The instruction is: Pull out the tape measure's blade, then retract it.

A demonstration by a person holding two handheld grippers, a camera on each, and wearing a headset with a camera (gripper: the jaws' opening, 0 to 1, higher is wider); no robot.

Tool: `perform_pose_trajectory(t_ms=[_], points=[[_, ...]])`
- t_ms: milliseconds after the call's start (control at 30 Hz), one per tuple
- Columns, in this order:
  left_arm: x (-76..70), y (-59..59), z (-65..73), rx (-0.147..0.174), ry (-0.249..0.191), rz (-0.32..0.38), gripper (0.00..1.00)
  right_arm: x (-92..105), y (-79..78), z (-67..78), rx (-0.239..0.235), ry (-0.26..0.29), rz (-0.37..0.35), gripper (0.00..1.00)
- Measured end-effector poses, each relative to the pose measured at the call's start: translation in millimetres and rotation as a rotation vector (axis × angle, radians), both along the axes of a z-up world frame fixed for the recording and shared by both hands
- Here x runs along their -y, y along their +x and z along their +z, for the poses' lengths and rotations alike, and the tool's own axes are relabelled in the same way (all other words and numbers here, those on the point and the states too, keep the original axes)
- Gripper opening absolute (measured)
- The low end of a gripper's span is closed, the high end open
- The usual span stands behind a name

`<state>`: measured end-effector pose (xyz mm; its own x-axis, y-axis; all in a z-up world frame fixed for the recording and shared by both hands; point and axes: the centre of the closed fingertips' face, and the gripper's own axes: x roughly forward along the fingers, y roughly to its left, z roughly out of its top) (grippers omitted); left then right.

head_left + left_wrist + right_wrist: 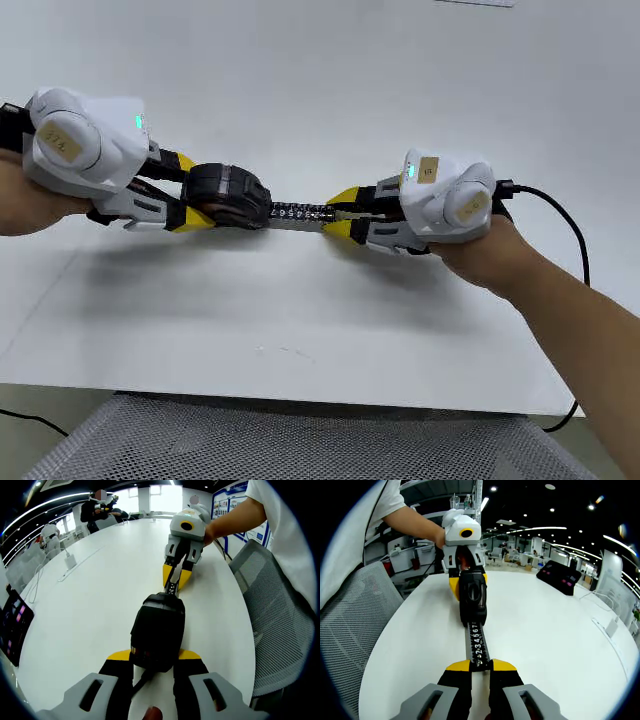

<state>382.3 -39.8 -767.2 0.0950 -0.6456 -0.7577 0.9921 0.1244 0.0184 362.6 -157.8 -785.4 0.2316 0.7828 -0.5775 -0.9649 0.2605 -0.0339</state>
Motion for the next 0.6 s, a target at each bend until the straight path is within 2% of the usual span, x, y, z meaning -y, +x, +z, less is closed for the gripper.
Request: perform_pose_trajectory(t_ms=[600], points=[[-0.1,0.4,-0.3,-0.001,-0.001,0.000,0.25,19.7,-0.3,-1.2,0.013,-0.031,0.002,0.08]])
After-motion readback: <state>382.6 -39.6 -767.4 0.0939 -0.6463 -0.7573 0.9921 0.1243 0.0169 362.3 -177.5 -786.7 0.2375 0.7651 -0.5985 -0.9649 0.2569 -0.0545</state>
